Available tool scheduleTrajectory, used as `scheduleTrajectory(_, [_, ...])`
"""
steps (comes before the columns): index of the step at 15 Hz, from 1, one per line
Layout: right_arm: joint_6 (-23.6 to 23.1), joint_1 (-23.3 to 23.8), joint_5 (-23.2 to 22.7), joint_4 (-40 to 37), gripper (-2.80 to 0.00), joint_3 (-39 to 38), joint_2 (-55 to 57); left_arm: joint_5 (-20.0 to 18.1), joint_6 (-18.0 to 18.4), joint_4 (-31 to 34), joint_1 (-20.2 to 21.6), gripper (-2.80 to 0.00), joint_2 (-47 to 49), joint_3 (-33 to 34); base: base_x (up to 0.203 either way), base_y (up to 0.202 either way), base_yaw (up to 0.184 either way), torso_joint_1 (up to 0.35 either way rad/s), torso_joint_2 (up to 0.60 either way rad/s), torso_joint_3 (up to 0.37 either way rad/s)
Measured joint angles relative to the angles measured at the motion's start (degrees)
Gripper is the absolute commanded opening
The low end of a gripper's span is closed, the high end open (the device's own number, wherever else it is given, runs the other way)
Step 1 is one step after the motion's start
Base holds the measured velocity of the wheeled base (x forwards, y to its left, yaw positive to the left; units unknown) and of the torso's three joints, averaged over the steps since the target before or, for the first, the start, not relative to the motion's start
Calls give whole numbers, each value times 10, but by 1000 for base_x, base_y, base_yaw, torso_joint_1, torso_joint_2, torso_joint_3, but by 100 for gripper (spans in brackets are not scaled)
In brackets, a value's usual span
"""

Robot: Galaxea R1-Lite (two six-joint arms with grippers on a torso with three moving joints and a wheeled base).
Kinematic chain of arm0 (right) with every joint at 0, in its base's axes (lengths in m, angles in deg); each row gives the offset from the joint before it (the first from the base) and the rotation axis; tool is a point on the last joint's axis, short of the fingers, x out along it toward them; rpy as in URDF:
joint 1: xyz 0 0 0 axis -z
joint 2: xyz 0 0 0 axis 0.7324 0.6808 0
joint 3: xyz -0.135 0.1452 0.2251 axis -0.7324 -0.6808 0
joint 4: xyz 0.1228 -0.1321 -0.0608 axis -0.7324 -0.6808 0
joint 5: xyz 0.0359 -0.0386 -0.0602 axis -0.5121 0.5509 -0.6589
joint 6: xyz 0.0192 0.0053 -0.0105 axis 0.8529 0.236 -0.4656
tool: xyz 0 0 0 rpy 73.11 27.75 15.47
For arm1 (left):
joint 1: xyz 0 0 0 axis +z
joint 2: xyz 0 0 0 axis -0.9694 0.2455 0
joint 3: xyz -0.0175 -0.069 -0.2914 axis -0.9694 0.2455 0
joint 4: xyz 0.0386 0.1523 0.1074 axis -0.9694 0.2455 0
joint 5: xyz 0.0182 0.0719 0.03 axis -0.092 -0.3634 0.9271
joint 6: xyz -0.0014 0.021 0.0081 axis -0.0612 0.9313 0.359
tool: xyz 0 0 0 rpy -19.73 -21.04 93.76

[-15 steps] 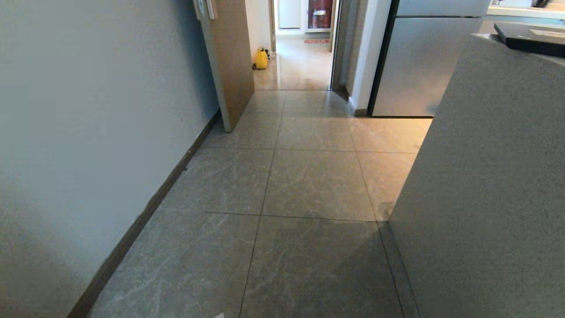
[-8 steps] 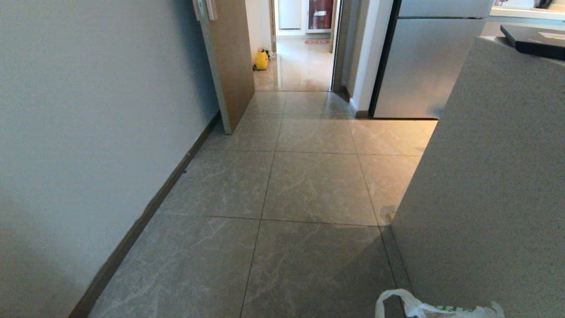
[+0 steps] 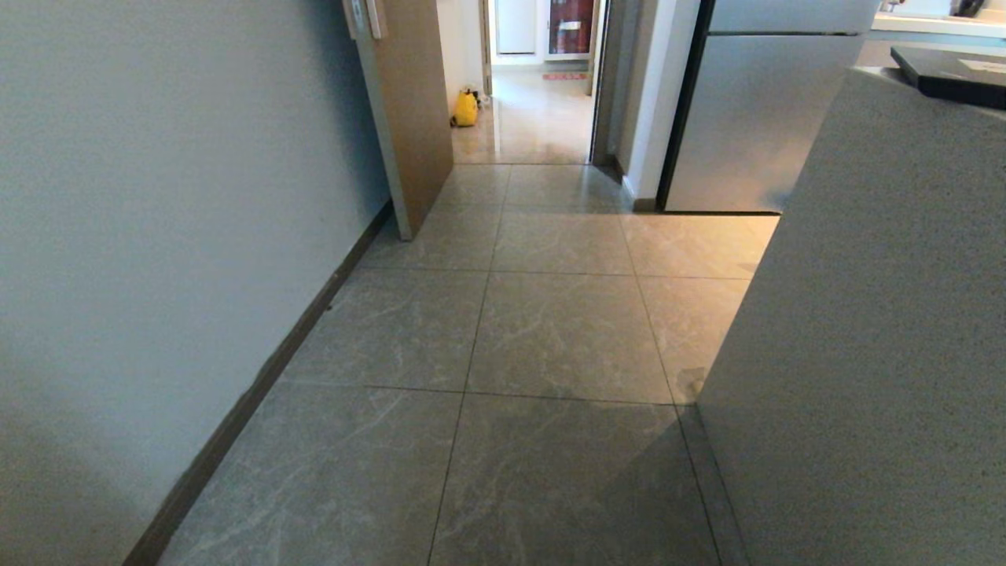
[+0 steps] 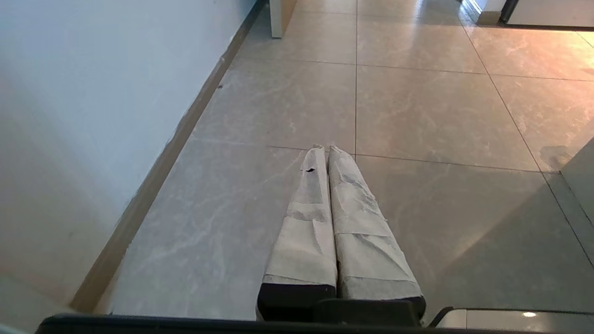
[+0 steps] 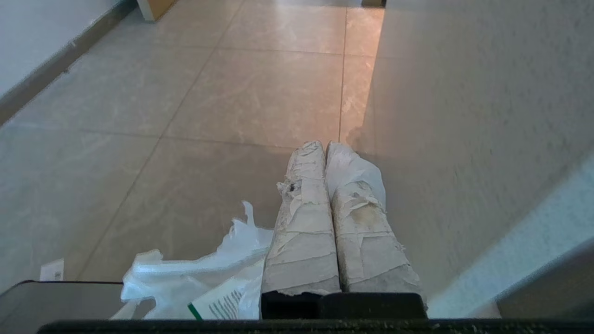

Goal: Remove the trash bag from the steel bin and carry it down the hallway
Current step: Put the trash bag at the door

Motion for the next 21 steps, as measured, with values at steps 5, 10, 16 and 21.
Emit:
scheduleTrajectory(5, [0,0,0,0,-280,0,0,0,0,0,0,-280,0,0,189,0,1,2,2,4])
scheduleTrajectory(10, [-1,0,0,0,-280,0,0,0,1,1,0,-280,0,0,189,0,1,-1,0,2])
scheduleTrajectory(16, [-1,0,0,0,-280,0,0,0,1,0,0,-280,0,0,189,0,1,3,1,1])
scheduleTrajectory(21, [-1,0,0,0,-280,0,0,0,0,1,0,-280,0,0,190,0,1,1,2,3])
